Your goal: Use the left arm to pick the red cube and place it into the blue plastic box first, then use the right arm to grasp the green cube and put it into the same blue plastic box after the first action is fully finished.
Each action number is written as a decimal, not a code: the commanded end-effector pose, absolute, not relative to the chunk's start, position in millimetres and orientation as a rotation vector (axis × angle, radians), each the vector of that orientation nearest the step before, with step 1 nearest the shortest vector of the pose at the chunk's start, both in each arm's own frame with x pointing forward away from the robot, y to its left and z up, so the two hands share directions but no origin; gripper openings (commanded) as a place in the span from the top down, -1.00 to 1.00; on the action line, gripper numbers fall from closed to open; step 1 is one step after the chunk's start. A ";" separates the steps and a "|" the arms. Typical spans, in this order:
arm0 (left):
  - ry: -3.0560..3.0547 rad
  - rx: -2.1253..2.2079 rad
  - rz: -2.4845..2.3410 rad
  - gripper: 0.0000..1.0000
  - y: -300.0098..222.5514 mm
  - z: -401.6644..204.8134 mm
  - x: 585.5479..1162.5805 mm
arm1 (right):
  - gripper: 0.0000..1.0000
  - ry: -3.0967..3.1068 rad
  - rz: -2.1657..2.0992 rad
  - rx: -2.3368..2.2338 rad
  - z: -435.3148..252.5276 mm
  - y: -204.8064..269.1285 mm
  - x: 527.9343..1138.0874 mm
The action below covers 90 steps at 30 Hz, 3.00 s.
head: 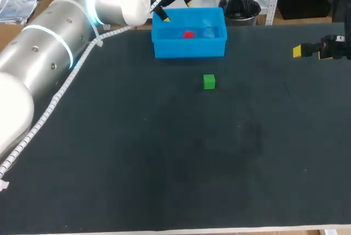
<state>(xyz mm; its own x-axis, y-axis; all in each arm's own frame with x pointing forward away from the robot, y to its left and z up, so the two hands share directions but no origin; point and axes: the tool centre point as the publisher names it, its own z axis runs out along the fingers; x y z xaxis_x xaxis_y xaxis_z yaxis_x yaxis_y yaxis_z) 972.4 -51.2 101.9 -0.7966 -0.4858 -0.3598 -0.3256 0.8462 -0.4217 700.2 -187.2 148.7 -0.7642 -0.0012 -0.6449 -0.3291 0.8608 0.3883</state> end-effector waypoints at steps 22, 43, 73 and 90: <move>2.870 -0.320 -0.535 -1.00 -11.9 131.4 913.3 | -1.00 2.371 0.644 -0.236 149.3 -186.5 700.0; 2.833 0.040 -0.579 -1.00 7.3 145.8 843.2 | -1.00 2.371 0.644 -0.236 149.3 -186.5 700.0; 2.616 0.738 -0.677 -1.00 53.0 146.8 772.1 | -1.00 2.371 0.644 -0.236 149.3 -186.5 700.0; 2.491 0.989 -0.714 -1.00 85.5 148.9 752.1 | -1.00 2.371 0.644 -0.236 149.3 -186.5 700.0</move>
